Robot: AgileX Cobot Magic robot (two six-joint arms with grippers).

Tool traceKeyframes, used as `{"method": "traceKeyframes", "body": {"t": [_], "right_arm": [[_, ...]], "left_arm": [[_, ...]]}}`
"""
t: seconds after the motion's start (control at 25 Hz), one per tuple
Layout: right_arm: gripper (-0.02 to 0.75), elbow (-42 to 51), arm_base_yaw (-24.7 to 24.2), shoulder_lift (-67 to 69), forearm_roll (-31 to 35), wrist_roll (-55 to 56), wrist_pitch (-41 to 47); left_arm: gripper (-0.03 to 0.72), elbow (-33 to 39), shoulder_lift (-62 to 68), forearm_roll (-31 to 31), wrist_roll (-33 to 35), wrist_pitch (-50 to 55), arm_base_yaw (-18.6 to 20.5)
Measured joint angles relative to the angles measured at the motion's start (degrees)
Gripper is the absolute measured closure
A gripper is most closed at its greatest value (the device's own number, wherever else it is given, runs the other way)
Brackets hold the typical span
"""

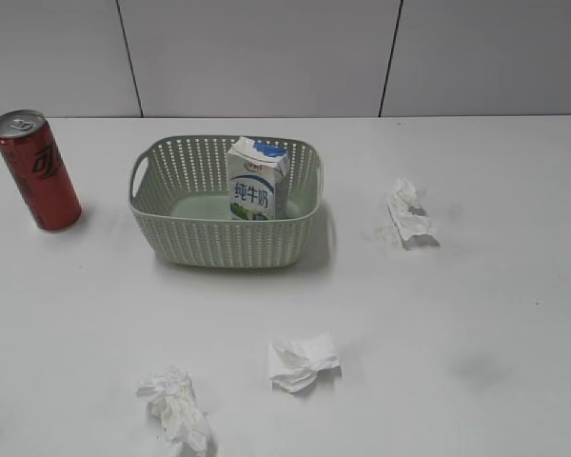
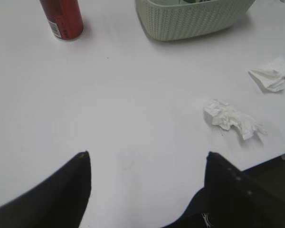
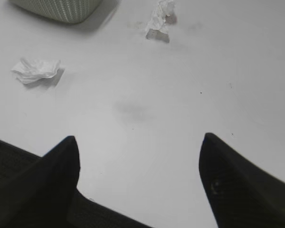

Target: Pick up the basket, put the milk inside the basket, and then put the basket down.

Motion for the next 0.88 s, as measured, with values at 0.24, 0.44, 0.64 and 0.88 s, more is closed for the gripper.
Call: {"method": "traceKeyframes", "body": {"t": [0.24,0.44,0.64,0.88], "right_arm": [[0.162,0.07,0.0,0.0,0.0,-0.04,-0.57],[0.192,0.07,0.0,0.0,0.05,-0.11,-0.69],[0.197,0.07,0.0,0.0,0.1,-0.11,-0.68],[0.197,0.07,0.0,0.0,0.1,-0.11,-0.68]], "left_arm": [[0.131,1.05,-0.78,-1.51,2.41,-0.06,0.0],[0.131,1.05,-0.78,-1.71,2.91,-0.06,0.0],[0.136,1.05,-0.78,-1.76,2.96,-0.06,0.0],[0.137,1.05,-0.78,-1.76,2.96,-0.06,0.0]]}}
